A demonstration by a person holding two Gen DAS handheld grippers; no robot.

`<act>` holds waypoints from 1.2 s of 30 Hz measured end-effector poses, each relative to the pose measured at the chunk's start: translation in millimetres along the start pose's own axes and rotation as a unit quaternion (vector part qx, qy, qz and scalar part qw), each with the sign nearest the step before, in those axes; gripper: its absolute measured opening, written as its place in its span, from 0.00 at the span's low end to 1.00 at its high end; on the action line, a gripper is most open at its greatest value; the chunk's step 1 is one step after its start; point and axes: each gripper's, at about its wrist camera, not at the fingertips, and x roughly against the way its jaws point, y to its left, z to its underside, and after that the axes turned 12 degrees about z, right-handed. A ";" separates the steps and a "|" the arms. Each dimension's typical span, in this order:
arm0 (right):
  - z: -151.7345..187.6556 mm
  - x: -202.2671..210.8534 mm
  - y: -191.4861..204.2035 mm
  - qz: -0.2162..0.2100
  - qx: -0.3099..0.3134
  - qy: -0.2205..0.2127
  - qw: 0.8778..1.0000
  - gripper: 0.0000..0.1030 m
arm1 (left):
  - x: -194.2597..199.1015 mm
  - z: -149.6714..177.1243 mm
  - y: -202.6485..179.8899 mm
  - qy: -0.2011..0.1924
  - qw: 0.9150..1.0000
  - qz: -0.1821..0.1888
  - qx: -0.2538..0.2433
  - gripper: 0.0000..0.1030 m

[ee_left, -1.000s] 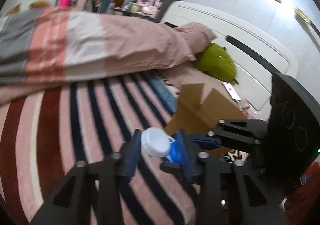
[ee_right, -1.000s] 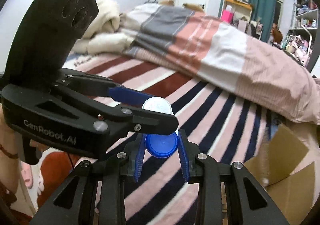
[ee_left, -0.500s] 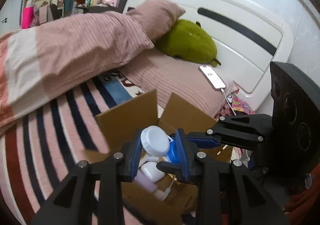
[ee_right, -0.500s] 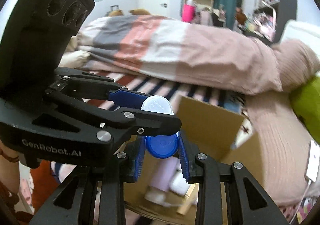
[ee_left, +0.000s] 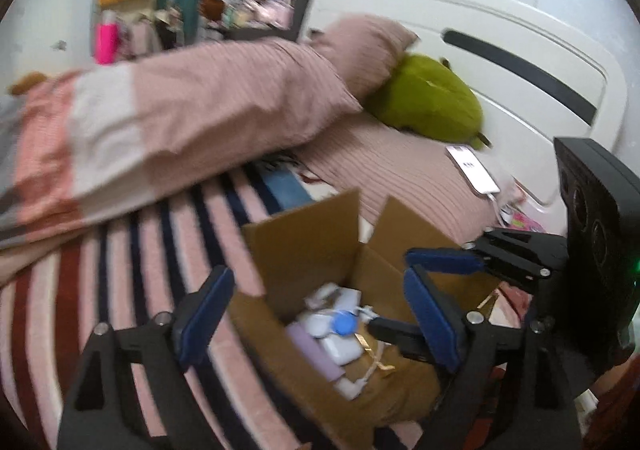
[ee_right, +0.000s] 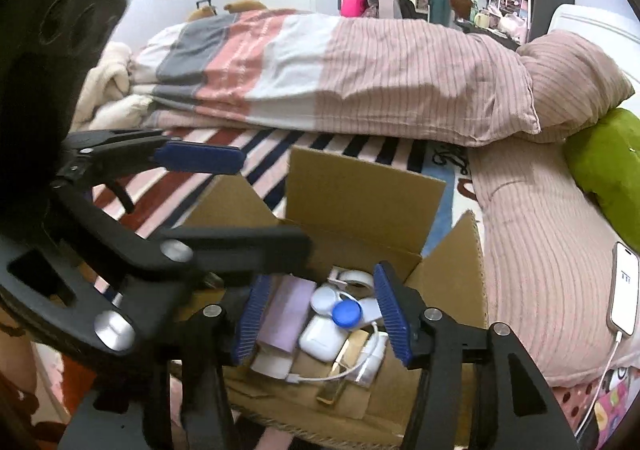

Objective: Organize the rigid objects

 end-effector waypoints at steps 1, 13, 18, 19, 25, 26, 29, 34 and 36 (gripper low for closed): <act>-0.5 5.6 2.6 -0.002 0.002 -0.011 1.000 0.60 | 11.0 2.0 0.2 -0.010 1.000 -0.018 0.001 0.84; -6.2 54.1 25.3 -0.058 -0.004 -0.131 0.990 0.94 | 121.1 45.0 28.7 -0.108 0.977 -0.172 0.070 0.92; -6.4 58.7 30.1 -0.070 -0.018 -0.140 0.988 0.94 | 137.0 59.3 38.6 -0.112 0.972 -0.190 0.087 0.92; -6.2 59.4 31.2 -0.068 -0.019 -0.142 0.987 0.94 | 138.5 61.1 39.6 -0.111 0.971 -0.191 0.089 0.92; -4.5 60.6 30.6 -0.070 -0.028 -0.145 0.987 0.94 | 141.6 66.7 40.8 -0.109 0.969 -0.203 0.092 0.92; -4.4 60.6 30.6 -0.069 -0.028 -0.144 0.987 0.94 | 141.6 67.3 41.0 -0.108 0.968 -0.205 0.092 0.92; -3.7 61.7 30.9 -0.067 -0.027 -0.145 0.987 0.94 | 140.9 67.0 39.9 -0.107 0.968 -0.207 0.092 0.92; -3.8 61.5 29.6 -0.068 -0.027 -0.145 0.987 0.94 | 140.6 67.1 40.3 -0.106 0.968 -0.209 0.091 0.92; -3.3 62.7 30.8 -0.066 -0.028 -0.146 0.987 0.94 | 140.6 67.9 40.0 -0.104 0.968 -0.211 0.090 0.92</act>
